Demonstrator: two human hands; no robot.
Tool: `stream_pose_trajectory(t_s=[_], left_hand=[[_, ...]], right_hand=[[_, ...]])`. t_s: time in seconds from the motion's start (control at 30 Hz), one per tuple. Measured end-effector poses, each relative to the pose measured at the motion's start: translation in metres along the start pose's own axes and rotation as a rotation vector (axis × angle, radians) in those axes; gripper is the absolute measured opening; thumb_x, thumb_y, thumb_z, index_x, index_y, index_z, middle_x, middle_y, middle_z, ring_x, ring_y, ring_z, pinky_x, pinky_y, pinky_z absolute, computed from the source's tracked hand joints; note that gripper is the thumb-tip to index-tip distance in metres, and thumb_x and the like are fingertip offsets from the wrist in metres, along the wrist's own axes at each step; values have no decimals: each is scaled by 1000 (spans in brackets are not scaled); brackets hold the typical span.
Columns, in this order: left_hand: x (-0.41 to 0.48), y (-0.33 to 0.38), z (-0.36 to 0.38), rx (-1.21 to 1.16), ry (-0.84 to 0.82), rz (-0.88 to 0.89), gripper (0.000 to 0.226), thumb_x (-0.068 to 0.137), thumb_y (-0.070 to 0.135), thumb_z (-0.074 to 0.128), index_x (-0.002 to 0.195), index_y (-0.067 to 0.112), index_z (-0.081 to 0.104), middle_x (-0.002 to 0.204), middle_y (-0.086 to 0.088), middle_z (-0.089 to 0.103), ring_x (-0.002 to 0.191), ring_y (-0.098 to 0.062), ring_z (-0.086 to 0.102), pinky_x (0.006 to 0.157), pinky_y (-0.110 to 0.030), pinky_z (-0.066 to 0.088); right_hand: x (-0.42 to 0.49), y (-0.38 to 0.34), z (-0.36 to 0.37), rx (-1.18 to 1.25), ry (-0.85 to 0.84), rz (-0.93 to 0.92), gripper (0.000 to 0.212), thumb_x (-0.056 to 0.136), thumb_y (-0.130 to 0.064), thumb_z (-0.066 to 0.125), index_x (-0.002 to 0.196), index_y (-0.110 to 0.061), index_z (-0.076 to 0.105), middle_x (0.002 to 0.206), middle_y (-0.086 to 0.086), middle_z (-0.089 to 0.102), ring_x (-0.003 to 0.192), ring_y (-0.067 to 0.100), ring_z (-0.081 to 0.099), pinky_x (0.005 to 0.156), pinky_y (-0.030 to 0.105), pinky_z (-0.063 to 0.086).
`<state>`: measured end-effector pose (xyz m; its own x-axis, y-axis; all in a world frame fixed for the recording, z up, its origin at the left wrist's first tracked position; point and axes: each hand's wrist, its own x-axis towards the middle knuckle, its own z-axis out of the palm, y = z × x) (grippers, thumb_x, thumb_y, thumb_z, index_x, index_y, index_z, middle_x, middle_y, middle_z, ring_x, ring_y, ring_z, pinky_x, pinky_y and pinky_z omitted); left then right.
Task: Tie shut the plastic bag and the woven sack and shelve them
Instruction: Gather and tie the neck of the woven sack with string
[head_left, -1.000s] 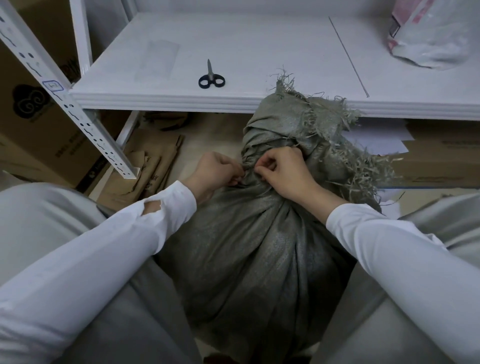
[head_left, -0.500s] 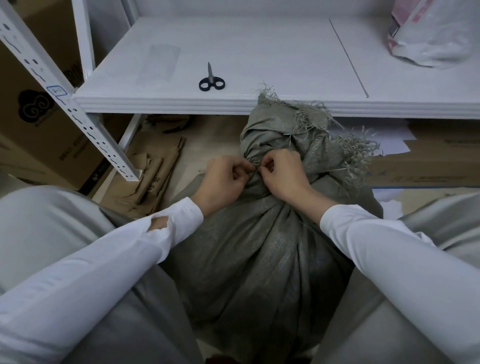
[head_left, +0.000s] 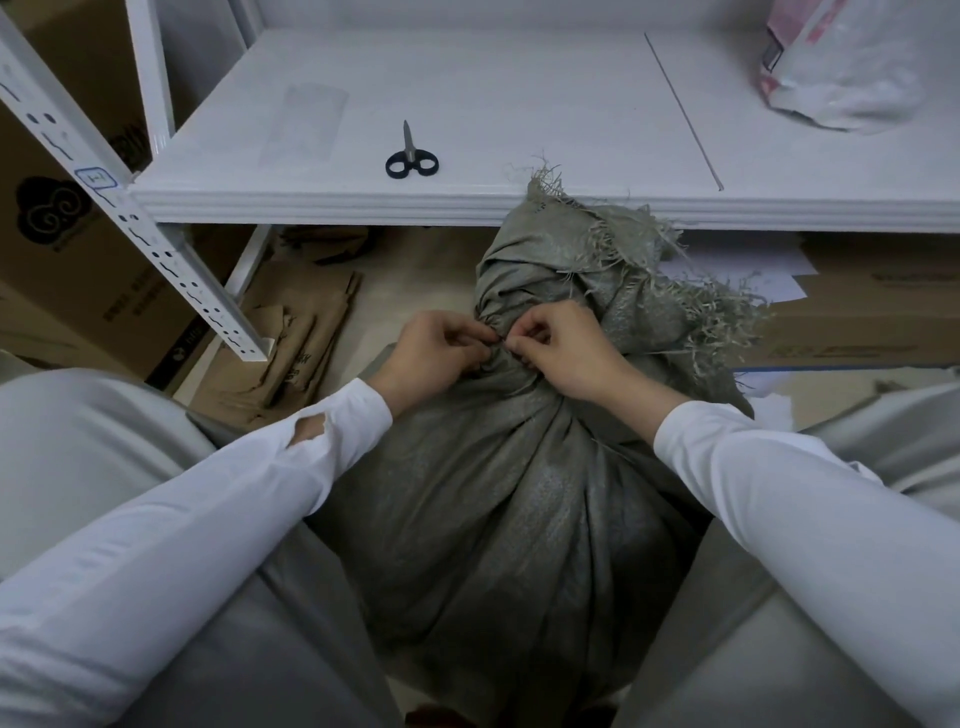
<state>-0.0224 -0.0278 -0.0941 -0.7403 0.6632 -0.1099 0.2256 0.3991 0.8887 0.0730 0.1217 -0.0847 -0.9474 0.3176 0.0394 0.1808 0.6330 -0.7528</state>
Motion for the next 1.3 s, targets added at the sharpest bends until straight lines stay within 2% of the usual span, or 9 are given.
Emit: stream_pose_trajectory(t_s=[0.27, 0.47, 0.67, 0.8, 0.87, 0.93, 1.0, 1.1, 1.3], left_hand=[[-2, 6, -4, -65, -68, -7, 8, 82, -2, 68, 86, 4, 71, 65, -2, 68, 54, -2, 63, 58, -13, 51], [-3, 1, -4, 37, -70, 32, 13, 85, 0, 66, 79, 11, 70, 74, -6, 71, 64, -10, 67, 67, -21, 55], [-3, 3, -3, -7, -38, 34, 14, 84, 1, 66, 75, 12, 68, 73, -12, 70, 72, -25, 68, 74, -34, 56], [-10, 5, 3, -12, -23, 14, 12, 82, -5, 65, 80, 7, 66, 71, -10, 69, 63, -12, 66, 66, -24, 56], [-11, 7, 6, -77, -4, -53, 9, 81, -8, 64, 87, -1, 65, 67, -8, 68, 54, -5, 63, 58, -16, 54], [-12, 9, 8, -234, 25, -199, 11, 80, -10, 65, 91, -7, 65, 60, -7, 66, 50, -6, 62, 54, -15, 53], [-12, 12, 9, -389, 37, -352, 5, 81, -10, 65, 84, -6, 65, 55, -6, 66, 51, -10, 62, 55, -17, 55], [-11, 13, 6, -534, 16, -525, 7, 83, -8, 65, 79, -3, 63, 53, -7, 67, 49, -11, 65, 56, -20, 57], [-8, 10, 1, -550, -88, -562, 9, 87, -3, 62, 79, 1, 64, 57, -5, 68, 51, -9, 66, 55, -18, 57]], right_hand=[[1, -2, 0, -17, -19, -27, 7, 85, -12, 69, 80, -13, 72, 64, -15, 60, 59, -2, 55, 62, 15, 42], [-5, -13, 1, -18, -21, -85, 7, 88, -15, 67, 85, -14, 73, 72, -11, 63, 68, 3, 59, 61, 7, 42], [-10, -24, 1, 3, 23, -127, 7, 88, -10, 66, 87, -6, 72, 75, -5, 62, 63, -4, 51, 58, 4, 39], [-11, -19, 6, -114, 35, -72, 9, 88, -15, 67, 87, -10, 75, 79, -3, 69, 64, -1, 51, 61, 11, 40], [-10, -17, 7, -160, 38, -41, 10, 88, -17, 67, 86, -13, 76, 81, -2, 71, 64, -1, 50, 66, 15, 39], [-9, -17, 8, -182, 31, -31, 11, 88, -17, 67, 85, -13, 77, 83, -2, 73, 60, -2, 47, 62, 10, 35], [-8, -18, 10, -188, 19, -27, 11, 88, -17, 67, 85, -13, 77, 84, 0, 74, 59, -2, 48, 59, 8, 34], [-7, -21, 10, -204, -3, -24, 11, 87, -15, 67, 85, -12, 78, 84, 2, 75, 67, 5, 55, 67, 16, 38], [-8, -22, 6, -180, -56, -5, 9, 84, -8, 68, 85, -10, 77, 69, -9, 63, 67, 11, 64, 73, 21, 51]])
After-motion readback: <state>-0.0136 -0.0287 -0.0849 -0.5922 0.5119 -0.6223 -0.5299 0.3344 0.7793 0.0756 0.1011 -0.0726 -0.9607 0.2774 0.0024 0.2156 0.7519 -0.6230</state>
